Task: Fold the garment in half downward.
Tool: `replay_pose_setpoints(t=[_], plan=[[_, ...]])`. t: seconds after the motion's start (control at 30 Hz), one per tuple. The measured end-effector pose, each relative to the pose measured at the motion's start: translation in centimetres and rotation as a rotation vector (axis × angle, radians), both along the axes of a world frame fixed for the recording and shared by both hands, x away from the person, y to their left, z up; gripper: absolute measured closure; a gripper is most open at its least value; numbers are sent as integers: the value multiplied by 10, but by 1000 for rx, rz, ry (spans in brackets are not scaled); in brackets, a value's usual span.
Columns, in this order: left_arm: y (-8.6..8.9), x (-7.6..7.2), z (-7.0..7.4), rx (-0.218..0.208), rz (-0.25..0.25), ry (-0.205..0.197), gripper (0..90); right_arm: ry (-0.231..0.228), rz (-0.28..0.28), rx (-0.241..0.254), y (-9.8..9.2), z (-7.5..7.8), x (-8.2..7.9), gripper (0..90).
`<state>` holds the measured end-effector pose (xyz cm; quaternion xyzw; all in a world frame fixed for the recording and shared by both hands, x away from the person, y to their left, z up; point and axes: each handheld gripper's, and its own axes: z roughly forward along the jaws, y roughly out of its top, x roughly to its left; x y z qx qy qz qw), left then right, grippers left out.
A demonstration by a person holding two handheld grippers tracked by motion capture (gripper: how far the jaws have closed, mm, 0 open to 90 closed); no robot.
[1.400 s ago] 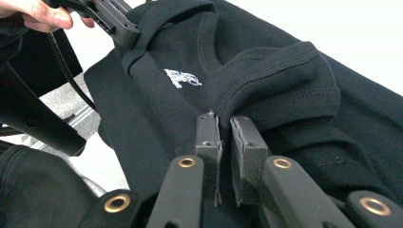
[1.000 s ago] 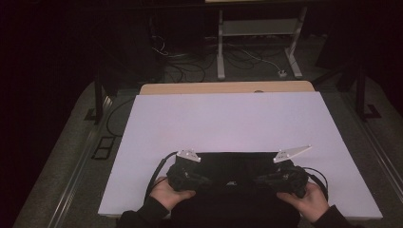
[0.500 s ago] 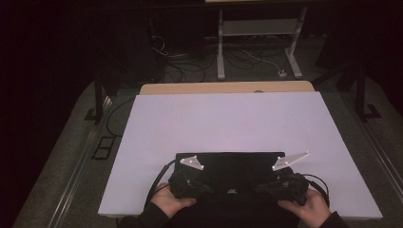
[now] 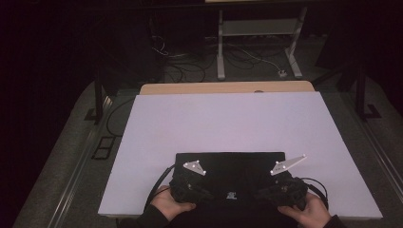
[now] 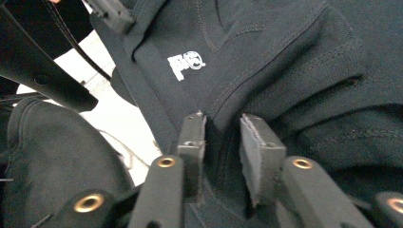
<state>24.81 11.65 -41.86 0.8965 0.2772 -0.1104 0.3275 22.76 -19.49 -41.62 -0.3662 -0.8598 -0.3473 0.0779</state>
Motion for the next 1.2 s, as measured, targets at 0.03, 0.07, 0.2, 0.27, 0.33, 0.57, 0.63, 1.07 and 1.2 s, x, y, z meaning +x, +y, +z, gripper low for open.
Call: replay_pose_setpoints(t=[0.03,0.07,0.2,0.27,0.33,0.57,0.63,1.07,1.2], plan=[[0,0,0,8,-8,1,750,0,0,0,0,0,0,671],[-2,-1,-1,18,-19,-4,695,-12,2,-7,0,1,-1,607],[-3,-5,3,31,-22,-48,562,-23,-3,-11,0,2,-4,542],[-3,-7,5,47,-20,-96,463,-26,-9,-10,1,4,-6,492],[-2,-8,5,50,-16,-101,407,-36,-1,-13,0,5,-7,436],[2,-7,7,45,13,-123,267,-51,-30,-24,-2,7,-7,242],[4,-6,7,42,23,-122,267,-57,-41,-32,-4,8,-6,201],[12,0,14,13,36,-124,163,-78,-23,-20,-8,15,-4,9],[16,3,16,2,34,-123,124,-84,-30,-14,-12,17,-1,7]])
